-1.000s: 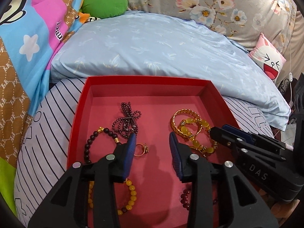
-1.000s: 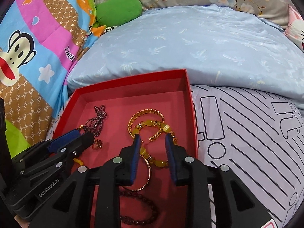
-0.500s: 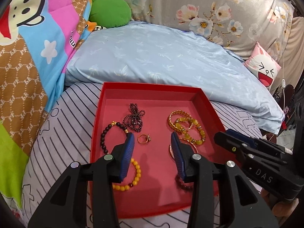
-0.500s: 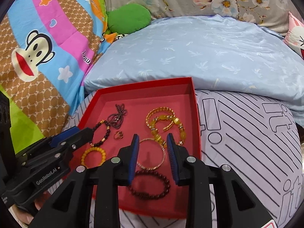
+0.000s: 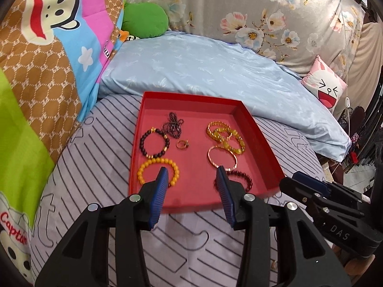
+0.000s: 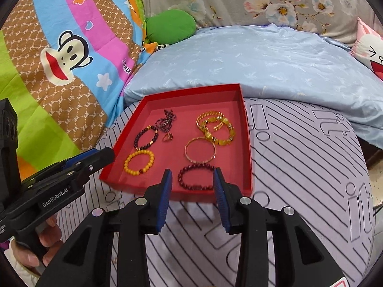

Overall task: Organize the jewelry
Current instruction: 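Withdraw both tools from the red box toward the last gold earrings, then grasp a gold hoop earring with the left tool while the right tool grasps another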

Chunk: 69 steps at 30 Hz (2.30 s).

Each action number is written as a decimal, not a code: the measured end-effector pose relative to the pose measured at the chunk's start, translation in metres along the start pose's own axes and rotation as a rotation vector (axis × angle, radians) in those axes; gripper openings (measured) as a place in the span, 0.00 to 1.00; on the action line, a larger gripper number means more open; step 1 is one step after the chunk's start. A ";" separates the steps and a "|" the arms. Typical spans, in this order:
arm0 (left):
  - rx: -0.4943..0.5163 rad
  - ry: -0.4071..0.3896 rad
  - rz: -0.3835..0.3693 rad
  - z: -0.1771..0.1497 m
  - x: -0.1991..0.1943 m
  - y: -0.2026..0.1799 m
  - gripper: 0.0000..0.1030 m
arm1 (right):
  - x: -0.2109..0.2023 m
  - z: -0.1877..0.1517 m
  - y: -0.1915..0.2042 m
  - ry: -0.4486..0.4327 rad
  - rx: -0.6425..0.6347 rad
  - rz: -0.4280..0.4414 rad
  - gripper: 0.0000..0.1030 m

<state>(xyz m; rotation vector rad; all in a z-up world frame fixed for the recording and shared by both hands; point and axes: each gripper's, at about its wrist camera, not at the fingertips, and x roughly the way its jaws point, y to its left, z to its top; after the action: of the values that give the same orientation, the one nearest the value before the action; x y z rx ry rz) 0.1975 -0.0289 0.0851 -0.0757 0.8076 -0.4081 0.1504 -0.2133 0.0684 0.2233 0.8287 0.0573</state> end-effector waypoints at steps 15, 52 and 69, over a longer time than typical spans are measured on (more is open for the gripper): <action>-0.013 0.069 0.051 -0.078 -0.030 0.008 0.39 | -0.031 -0.085 -0.015 0.071 0.040 -0.036 0.34; 0.000 0.157 0.067 -0.150 -0.032 0.003 0.45 | -0.005 -0.134 -0.004 0.121 -0.019 -0.140 0.30; 0.012 0.157 0.104 -0.150 -0.023 0.003 0.45 | -0.007 -0.139 0.003 0.113 -0.041 -0.151 0.17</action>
<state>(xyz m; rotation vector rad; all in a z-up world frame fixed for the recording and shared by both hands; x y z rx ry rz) 0.0773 -0.0041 -0.0034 0.0099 0.9590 -0.3233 0.0428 -0.1869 -0.0166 0.1194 0.9536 -0.0549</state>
